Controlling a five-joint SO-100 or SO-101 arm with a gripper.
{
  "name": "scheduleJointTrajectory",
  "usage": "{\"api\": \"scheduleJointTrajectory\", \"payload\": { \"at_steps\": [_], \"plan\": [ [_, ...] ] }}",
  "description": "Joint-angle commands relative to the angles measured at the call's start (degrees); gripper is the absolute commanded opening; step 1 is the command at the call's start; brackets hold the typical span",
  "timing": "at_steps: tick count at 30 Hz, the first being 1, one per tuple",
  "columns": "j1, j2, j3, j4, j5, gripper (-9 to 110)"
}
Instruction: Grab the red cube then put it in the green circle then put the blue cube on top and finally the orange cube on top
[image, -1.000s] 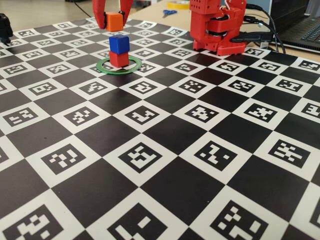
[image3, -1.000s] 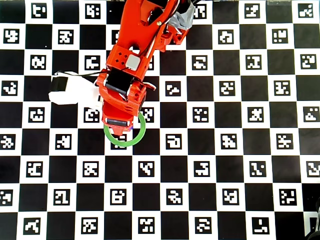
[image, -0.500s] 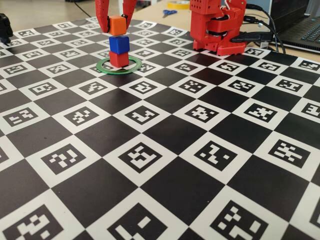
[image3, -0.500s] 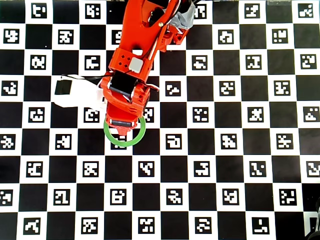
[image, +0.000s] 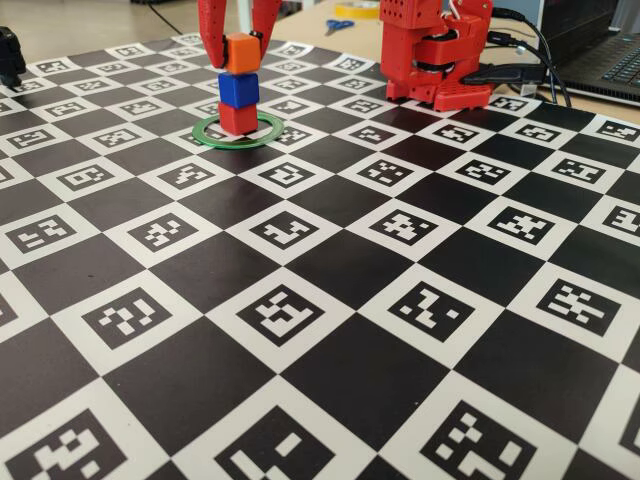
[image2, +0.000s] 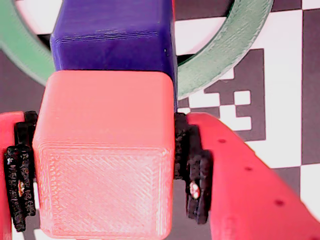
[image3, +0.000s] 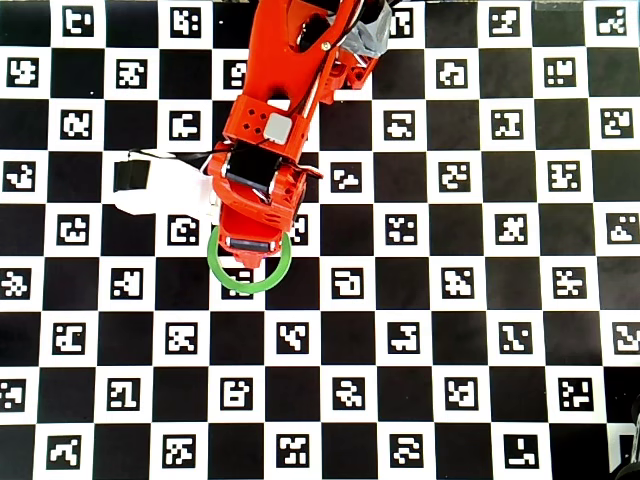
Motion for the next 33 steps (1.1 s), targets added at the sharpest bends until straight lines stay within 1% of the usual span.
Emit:
{"api": "scheduleJointTrajectory", "payload": {
  "at_steps": [1, 27, 28, 29, 30, 32, 33],
  "plan": [
    [0.35, 5.36, -0.62, -1.05, -0.7, 6],
    [1.49, 4.75, 0.53, -2.29, -1.23, 7],
    [1.41, 4.75, 0.62, -2.29, -1.14, 8],
    [1.41, 4.75, 0.62, -2.29, -1.05, 14],
    [1.41, 4.75, 0.7, -2.29, -0.88, 16],
    [1.41, 4.66, 0.79, -2.02, -1.14, 24],
    [1.41, 4.57, 0.79, -1.85, -1.23, 25]
  ]
}}
